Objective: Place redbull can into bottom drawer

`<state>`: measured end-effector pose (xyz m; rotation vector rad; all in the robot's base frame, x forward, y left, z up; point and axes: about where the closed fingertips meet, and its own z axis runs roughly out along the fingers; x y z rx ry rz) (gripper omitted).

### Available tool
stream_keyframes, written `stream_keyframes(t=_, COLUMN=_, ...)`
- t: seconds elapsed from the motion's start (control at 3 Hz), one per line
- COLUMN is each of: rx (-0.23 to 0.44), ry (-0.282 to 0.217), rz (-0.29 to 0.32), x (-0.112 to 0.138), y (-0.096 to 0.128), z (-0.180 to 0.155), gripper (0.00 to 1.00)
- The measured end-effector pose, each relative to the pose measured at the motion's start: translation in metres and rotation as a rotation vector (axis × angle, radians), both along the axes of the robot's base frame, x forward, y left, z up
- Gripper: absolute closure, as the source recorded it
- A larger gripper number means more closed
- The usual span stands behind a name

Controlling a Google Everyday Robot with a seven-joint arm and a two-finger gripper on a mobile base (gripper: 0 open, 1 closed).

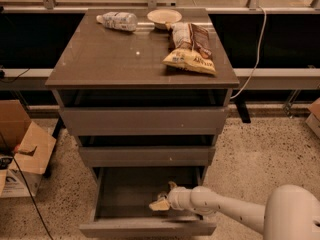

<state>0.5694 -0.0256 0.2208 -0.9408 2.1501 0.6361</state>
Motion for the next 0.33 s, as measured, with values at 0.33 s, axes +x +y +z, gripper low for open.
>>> stream_keyframes(t=0.33, rx=0.000, ry=0.000, rz=0.000, x=0.0000, y=0.0000, z=0.0000, gripper=0.00)
